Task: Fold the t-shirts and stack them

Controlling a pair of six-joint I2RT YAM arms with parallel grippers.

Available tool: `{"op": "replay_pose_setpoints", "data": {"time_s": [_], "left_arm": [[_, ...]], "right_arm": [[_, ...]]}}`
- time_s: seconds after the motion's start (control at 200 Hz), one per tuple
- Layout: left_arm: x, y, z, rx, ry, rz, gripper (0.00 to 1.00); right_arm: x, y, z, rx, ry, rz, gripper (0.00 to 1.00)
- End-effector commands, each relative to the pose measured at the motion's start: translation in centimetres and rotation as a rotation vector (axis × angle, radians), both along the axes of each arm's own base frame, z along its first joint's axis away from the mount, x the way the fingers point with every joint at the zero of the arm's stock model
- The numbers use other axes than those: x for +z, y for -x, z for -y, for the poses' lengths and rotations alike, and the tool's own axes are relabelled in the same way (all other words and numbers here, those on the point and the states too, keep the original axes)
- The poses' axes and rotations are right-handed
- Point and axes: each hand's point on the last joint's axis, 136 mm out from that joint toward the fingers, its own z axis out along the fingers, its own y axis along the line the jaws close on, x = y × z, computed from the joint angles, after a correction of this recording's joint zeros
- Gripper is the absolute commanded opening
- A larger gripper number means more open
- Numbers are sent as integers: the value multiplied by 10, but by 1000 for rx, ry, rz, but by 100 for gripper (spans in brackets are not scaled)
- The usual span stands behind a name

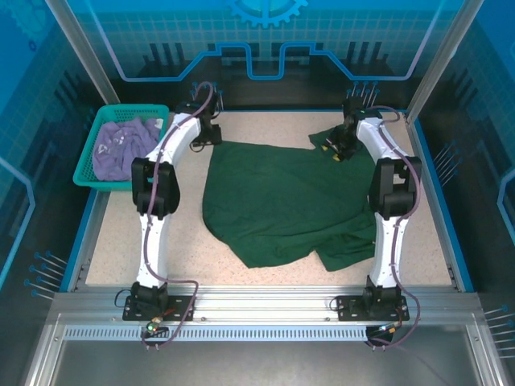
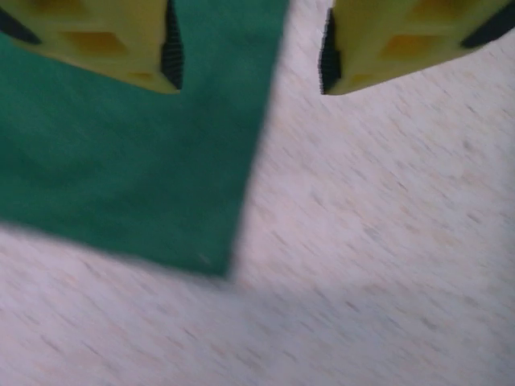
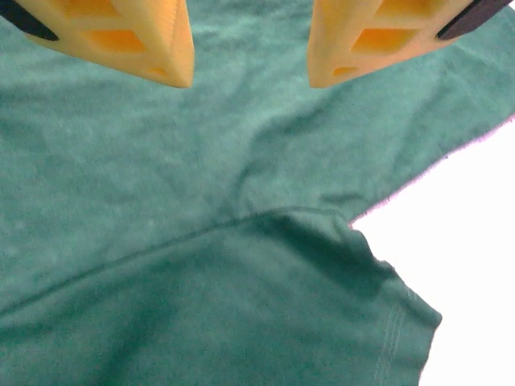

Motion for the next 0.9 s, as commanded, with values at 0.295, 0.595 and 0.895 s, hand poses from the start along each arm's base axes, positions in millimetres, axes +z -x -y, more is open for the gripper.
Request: {"op": "replay_pose_setpoints", "data": {"time_s": [0.295, 0.595, 0.895], "left_arm": [[-66, 52, 86, -47, 185, -126, 22], [-114, 11, 63, 71, 133, -170, 24], [-110, -41, 19, 168, 104, -93, 29]], "right_arm": [[-69, -29, 30, -61, 30, -96, 33], [-107, -70, 24, -123, -78, -73, 36], [-108, -141, 14, -204, -253, 153, 49]]}}
